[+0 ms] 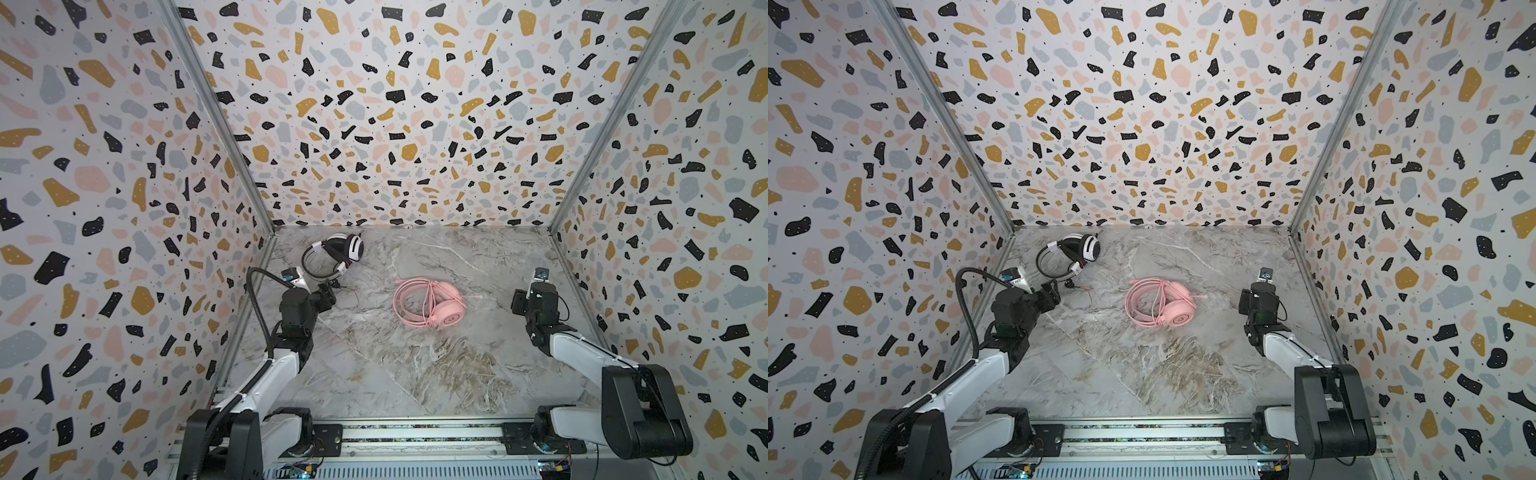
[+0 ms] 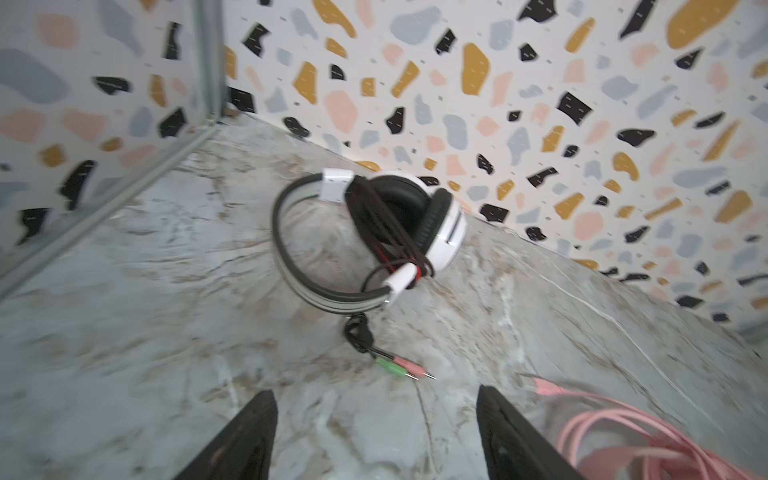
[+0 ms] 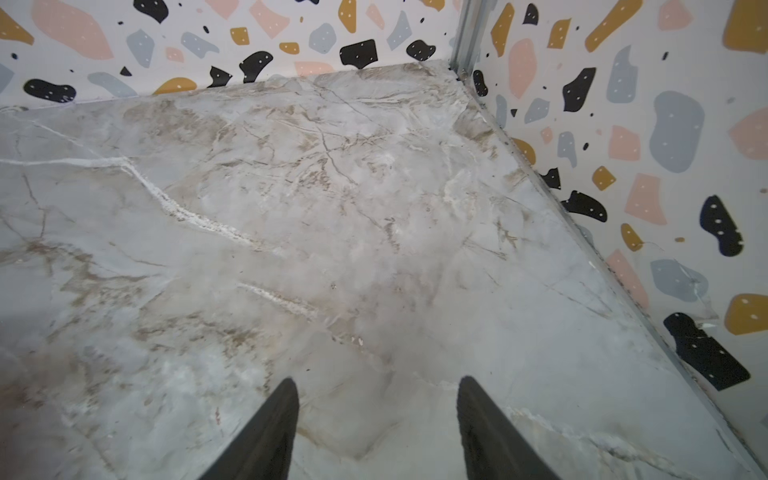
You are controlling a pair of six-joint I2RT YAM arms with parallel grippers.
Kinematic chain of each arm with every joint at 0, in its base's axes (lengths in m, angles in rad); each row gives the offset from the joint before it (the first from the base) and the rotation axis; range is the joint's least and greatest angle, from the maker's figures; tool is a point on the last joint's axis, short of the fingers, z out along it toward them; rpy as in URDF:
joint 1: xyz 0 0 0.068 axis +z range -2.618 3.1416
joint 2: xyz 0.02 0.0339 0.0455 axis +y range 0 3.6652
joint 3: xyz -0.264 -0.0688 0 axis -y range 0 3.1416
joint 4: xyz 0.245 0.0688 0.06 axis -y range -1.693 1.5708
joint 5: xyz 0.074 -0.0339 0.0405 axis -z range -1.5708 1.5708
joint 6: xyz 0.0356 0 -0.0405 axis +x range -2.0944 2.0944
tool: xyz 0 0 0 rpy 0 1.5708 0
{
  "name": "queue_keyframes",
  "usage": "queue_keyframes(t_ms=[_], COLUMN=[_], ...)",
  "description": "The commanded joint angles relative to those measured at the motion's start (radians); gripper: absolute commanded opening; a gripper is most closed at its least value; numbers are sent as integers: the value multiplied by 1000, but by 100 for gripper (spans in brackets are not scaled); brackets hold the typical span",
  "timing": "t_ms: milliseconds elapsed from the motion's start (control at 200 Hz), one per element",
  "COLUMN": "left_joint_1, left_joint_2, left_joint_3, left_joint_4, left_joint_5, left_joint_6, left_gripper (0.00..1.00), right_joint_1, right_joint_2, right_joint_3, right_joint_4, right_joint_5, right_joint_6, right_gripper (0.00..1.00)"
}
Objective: Wrap the headphones
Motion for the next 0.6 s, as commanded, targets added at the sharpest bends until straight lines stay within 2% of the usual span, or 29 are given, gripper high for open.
queue_keyframes(t_ms=[0, 65, 160, 205, 250, 375, 436, 501, 546, 591], left_joint_1=[7, 7, 7, 6, 7, 13, 16, 21, 27, 26], left_joint_2=[-59, -81, -79, -56, -30, 97, 145, 224, 280, 294], left_joint_3=[-71, -121, -226, -276, -310, -322, -272, -260, -240, -214], left_joint_4=[119, 170, 341, 460, 547, 686, 650, 723, 745, 700], left_joint_5=[-218, -298, -340, -352, -382, -440, -396, -352, -333, -246], left_joint_6=[60, 79, 171, 206, 217, 224, 261, 286, 289, 325], left_gripper=[81, 81, 83, 84, 87, 93, 94, 94, 94, 94], right_joint_1=[-1, 3, 7, 13, 25, 49, 78, 88, 82, 68], right_joint_2=[-3, -4, -11, -12, 12, 121, 126, 173, 163, 156], right_joint_3=[-88, -177, -291, -309, -320, -345, -325, -321, -321, -325], right_joint_4=[286, 435, 666, 709, 765, 959, 916, 974, 948, 940], right_joint_5=[67, 30, 11, -15, 9, 27, 17, 3, -8, -36], right_joint_6=[-30, -68, -70, -101, -116, -156, -187, -219, -203, -194], right_gripper=[63, 63, 63, 63, 63, 64, 64, 64, 64, 65])
